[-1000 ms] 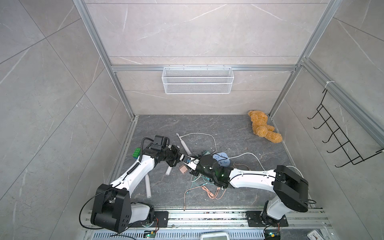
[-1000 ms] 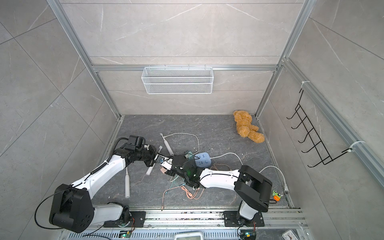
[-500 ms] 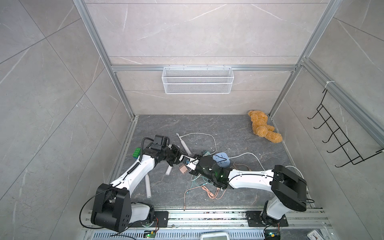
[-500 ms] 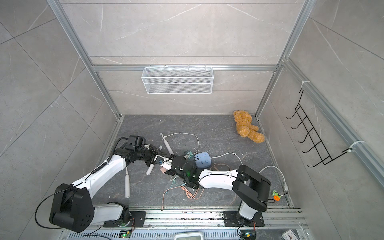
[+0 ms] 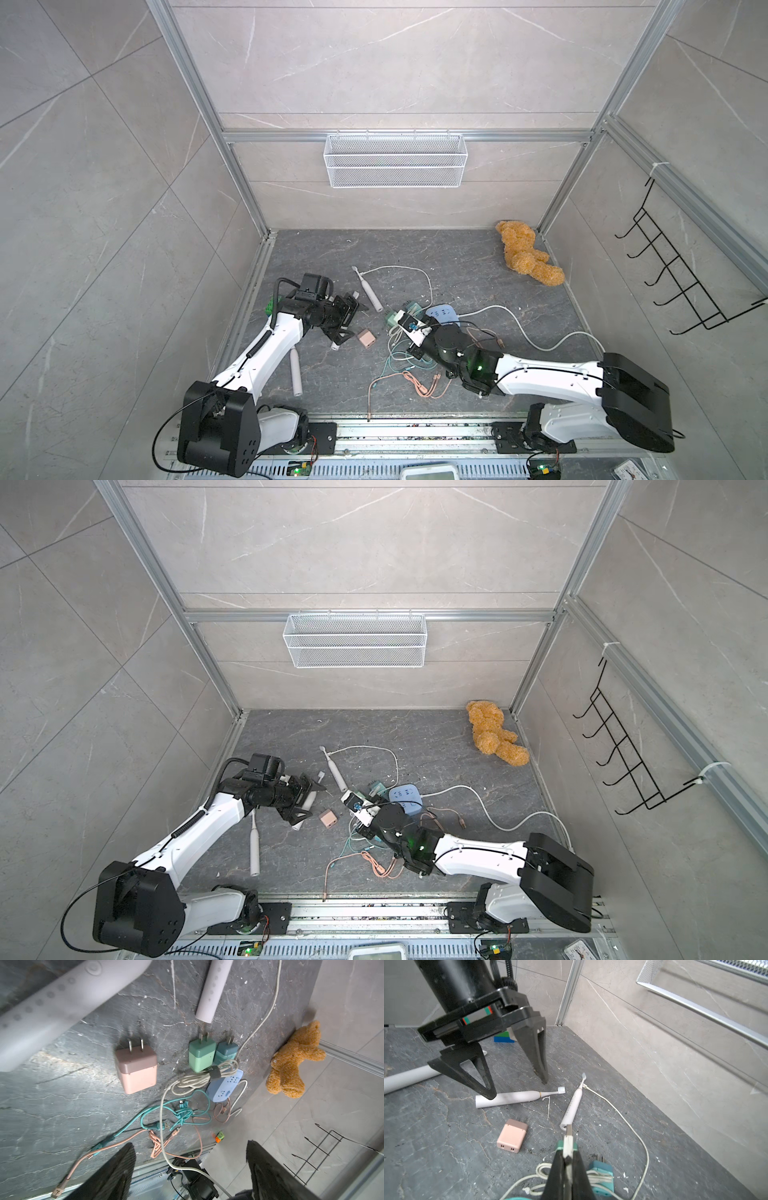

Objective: Charge the electric toothbrush
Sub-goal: Pick up the charging cable from the center of the board, then pick up the plug from the center of the board.

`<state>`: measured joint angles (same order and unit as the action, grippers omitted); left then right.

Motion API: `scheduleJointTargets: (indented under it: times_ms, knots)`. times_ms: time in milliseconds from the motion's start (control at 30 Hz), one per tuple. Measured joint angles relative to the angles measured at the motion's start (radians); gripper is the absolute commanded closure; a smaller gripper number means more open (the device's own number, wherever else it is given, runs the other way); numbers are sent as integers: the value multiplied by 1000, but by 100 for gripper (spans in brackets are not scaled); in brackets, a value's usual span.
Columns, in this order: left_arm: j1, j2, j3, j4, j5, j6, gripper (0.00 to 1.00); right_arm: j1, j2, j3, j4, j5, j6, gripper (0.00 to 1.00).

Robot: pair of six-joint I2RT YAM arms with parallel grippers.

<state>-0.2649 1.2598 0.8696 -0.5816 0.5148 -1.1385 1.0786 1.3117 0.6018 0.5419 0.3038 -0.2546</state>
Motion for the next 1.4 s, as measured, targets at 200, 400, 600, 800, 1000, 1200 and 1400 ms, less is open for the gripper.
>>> scheduleJointTargets:
  times_ms: [200, 400, 600, 800, 1000, 1200, 1400]
  knots:
    - [-50, 109, 31, -57, -75, 5, 13, 0, -91, -74, -14, -73, 108, 100]
    - [-101, 204, 57, -78, -134, 2, 13, 0, -128, -126, -21, -153, 188, 100]
    - [-130, 274, 86, -80, -166, -2, 14, 0, -147, -164, -14, -209, 234, 100]
    - [-144, 330, 87, -79, -179, -9, 16, 0, -149, -193, 17, -230, 254, 100]
    - [-157, 370, 88, -72, -185, -19, 17, -5, -149, -215, 51, -242, 263, 100]
    - [-161, 397, 108, -69, -193, -30, 23, -12, -149, -239, 85, -246, 267, 100]
    - [-162, 427, 119, -73, -201, -33, 29, -13, -149, -254, 112, -249, 271, 100]
